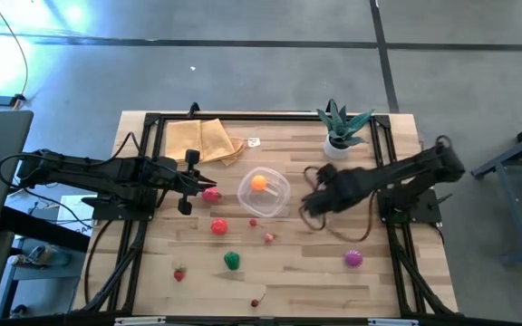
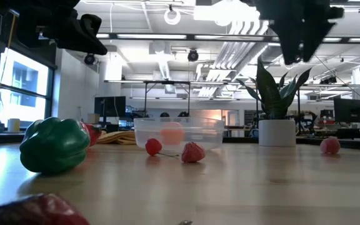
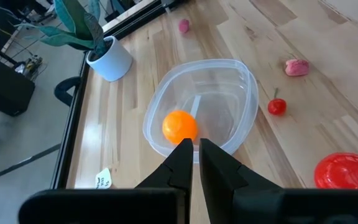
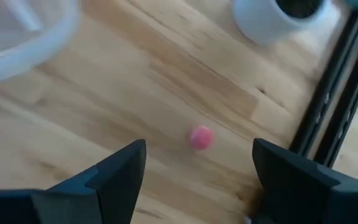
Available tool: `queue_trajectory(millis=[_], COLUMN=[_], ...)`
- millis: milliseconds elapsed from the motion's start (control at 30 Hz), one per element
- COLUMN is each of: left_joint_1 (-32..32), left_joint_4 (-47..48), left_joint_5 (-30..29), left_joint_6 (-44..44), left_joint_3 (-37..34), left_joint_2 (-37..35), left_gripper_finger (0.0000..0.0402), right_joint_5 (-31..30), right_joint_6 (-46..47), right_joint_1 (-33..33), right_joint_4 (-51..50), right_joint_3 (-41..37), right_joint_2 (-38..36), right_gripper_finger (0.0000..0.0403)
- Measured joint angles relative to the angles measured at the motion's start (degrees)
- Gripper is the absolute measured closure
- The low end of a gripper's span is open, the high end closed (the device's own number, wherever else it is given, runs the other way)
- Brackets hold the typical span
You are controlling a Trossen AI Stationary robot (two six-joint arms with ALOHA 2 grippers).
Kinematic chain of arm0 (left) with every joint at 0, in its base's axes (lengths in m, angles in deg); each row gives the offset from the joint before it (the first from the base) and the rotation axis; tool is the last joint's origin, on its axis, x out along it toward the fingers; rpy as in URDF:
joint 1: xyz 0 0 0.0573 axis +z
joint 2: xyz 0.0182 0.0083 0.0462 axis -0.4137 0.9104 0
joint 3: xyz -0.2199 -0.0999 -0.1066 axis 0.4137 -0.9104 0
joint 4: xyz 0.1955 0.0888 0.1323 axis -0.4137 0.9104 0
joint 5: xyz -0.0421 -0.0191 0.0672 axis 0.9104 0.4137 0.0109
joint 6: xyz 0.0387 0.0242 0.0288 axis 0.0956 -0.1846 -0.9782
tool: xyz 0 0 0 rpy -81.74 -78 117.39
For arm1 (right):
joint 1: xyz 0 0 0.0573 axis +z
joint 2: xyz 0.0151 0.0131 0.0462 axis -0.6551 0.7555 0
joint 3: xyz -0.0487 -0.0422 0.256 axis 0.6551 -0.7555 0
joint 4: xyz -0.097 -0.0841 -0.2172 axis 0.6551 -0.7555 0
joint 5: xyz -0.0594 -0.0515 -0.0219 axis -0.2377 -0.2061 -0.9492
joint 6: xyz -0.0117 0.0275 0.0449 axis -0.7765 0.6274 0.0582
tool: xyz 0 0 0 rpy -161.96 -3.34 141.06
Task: Pick and placing Produce into tupperware
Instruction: Put the right peach into the transparent bin
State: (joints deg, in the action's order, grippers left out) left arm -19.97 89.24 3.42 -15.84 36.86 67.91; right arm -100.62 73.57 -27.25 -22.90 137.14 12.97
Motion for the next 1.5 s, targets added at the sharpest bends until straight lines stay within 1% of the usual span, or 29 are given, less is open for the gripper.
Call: queue_trajectory(millis=[233, 367, 533, 800, 967, 1100, 1233, 1500], left_joint_1=[0.02, 0.02, 0.02, 0.02, 0.0, 0.02, 0.01, 0.01], left_joint_4=[0.0, 0.02, 0.01, 0.02, 0.01, 0.02, 0.02, 0.01], left_joint_5=[-0.01, -0.02, -0.02, -0.01, 0.0, -0.02, -0.02, -0.01], left_joint_6=[-0.01, 0.0, -0.02, 0.0, -0.01, -0.01, 0.0, -0.02], left_joint_3=[0.0, 0.0, 0.0, 0.0, 0.0, 0.0, 0.0, 0.0], left_joint_2=[0.0, 0.0, 0.0, 0.02, 0.0, 0.0, 0.01, 0.0], left_gripper_finger=[0.0383, 0.0383, 0.0383, 0.0383, 0.0383, 0.0383, 0.0383, 0.0383], right_joint_5=[8.8, 14.47, 17.34, 18.3, 18.1, 17.23, 16.81, 16.36], right_joint_6=[-2.47, -2.34, -1.58, -0.33, 1.44, 2.52, 2.44, 1.02], right_joint_1=[-10.16, -13.9, -16.04, -16.33, -16.33, -16.29, -16.29, -16.29], right_joint_4=[19.76, 26.18, 32.59, 39.47, 40.97, 41.34, 41.38, 44.88], right_joint_3=[-21.2, -30.98, -38.31, -43.14, -45.03, -45.44, -45.45, -45.45], right_joint_2=[-15.71, -19.59, -20.86, -20.67, -20.6, -20.05, -17.5, -13.9], right_gripper_finger=[0.0116, 0.0116, 0.0116, 0.0116, 0.0116, 0.0116, 0.0116, 0.0116])
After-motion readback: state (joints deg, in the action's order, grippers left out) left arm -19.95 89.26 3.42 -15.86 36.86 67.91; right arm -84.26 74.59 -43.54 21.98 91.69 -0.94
